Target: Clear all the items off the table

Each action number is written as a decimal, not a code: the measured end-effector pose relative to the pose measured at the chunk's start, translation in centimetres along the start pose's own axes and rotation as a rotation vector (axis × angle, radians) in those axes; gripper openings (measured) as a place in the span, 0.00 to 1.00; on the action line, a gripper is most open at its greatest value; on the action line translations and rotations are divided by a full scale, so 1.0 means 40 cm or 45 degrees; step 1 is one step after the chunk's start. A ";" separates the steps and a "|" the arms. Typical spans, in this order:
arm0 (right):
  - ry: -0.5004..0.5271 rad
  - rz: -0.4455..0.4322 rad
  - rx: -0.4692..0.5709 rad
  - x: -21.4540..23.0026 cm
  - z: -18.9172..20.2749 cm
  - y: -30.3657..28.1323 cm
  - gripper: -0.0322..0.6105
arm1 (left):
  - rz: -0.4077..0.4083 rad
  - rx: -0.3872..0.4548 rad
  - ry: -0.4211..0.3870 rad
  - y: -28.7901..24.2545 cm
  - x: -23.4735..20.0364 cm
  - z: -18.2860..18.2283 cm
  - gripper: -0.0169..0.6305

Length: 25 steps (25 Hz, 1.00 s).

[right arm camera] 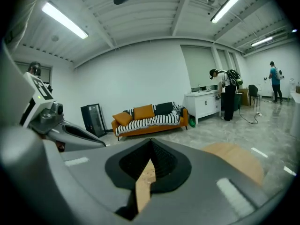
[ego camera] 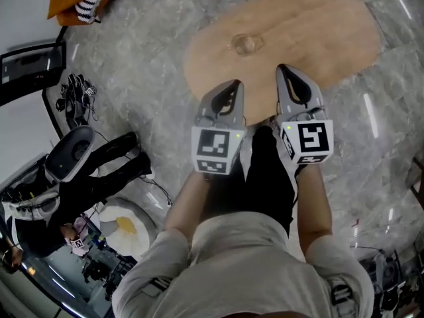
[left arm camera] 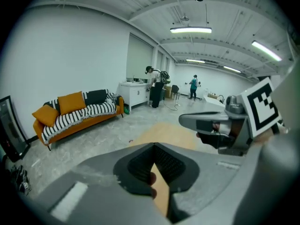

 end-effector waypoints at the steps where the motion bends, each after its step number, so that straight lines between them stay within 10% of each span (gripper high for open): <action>1: -0.003 0.015 -0.006 0.013 0.026 -0.008 0.06 | 0.021 -0.022 -0.022 -0.014 -0.005 0.026 0.06; 10: -0.236 0.146 -0.072 0.060 0.305 -0.019 0.06 | 0.235 -0.134 -0.200 -0.123 -0.062 0.252 0.06; 25: -0.368 0.386 -0.095 0.067 0.456 0.022 0.06 | 0.409 -0.435 -0.522 -0.306 -0.152 0.442 0.06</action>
Point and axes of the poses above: the fingertips, and each gripper's own axes: y backward along the fingers, x to its right, z out of its underside, the point moved 3 cm from there along y, backward along the fingers, and after that the axes turned 12 degrees about x, right-handed, at the moved point
